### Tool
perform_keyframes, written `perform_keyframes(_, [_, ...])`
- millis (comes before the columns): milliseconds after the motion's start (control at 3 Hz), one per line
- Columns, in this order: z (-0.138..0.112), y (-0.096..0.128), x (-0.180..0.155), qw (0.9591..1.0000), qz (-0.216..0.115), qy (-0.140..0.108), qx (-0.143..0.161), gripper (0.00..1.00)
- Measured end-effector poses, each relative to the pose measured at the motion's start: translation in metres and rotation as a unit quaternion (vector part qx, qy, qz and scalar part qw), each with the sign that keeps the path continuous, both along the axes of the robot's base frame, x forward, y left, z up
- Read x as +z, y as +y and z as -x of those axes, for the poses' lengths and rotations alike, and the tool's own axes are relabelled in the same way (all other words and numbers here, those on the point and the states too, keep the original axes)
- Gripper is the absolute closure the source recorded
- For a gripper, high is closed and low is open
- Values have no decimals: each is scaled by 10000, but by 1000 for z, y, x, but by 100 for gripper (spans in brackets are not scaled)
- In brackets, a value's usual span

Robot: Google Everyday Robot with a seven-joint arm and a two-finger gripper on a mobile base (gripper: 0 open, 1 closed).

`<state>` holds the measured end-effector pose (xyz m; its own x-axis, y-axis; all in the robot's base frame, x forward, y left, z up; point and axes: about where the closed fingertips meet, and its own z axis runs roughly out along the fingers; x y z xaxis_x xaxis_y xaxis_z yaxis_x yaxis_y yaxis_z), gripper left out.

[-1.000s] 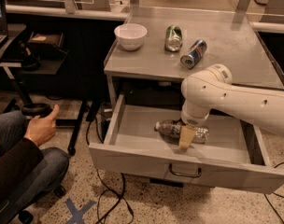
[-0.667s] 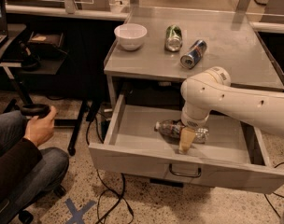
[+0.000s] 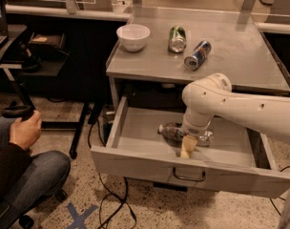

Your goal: Pick water bottle from top drawer and place on counter

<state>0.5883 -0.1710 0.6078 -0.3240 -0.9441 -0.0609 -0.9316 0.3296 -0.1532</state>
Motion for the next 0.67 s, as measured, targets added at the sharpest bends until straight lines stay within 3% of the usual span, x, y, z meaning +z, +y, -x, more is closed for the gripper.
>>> perform_keyframes(667, [0,0,0,10000,0,0,0,43])
